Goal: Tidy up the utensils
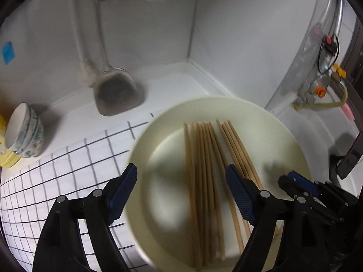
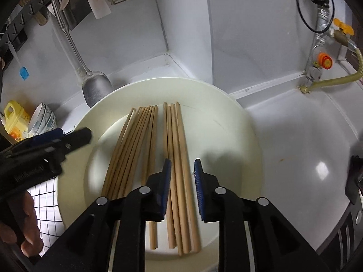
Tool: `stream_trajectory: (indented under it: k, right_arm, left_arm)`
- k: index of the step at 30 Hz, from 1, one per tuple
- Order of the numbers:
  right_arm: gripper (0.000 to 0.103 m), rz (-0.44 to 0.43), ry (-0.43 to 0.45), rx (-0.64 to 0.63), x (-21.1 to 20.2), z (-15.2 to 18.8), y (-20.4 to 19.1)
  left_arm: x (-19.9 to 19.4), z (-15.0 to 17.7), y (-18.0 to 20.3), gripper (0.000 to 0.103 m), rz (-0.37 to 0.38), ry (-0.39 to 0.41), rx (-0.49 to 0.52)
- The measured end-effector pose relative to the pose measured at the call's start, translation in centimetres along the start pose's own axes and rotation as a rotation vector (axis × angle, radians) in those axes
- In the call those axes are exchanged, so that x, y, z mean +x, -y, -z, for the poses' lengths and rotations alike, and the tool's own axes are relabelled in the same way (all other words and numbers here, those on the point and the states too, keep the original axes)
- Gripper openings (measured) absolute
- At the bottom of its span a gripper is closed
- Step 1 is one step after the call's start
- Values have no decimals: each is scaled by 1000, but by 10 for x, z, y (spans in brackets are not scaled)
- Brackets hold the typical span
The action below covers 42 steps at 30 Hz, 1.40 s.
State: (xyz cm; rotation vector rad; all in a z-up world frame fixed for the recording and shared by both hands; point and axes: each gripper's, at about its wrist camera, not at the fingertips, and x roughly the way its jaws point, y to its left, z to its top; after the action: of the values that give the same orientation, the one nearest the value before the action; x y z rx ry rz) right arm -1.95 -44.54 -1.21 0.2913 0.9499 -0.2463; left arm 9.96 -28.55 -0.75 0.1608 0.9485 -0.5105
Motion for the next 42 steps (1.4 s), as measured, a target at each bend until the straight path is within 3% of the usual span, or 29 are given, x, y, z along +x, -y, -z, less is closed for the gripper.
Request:
stream_trajectory:
  k: [8,22,31,36,42]
  right_arm:
    - [33,-16,15,10,-21,17,-17]
    - [58,-55,36,-41,-54,48,-85]
    - [65,-84,16,-84,-67,64,-142]
    - [65,-74,26,-59,-79,66,-151]
    - [66,-14,28,-6,-100,64,-141]
  left_arm:
    - [-27,16,-26,84,-16,3,-36]
    - [-83,57,-86,94,-85,30,-72]
    - [-122,87,-139,96,-171,32,-139]
    - [-134,99,-155,96,-177,11,-151]
    - [-147,95,-143,96,-148,11,-130]
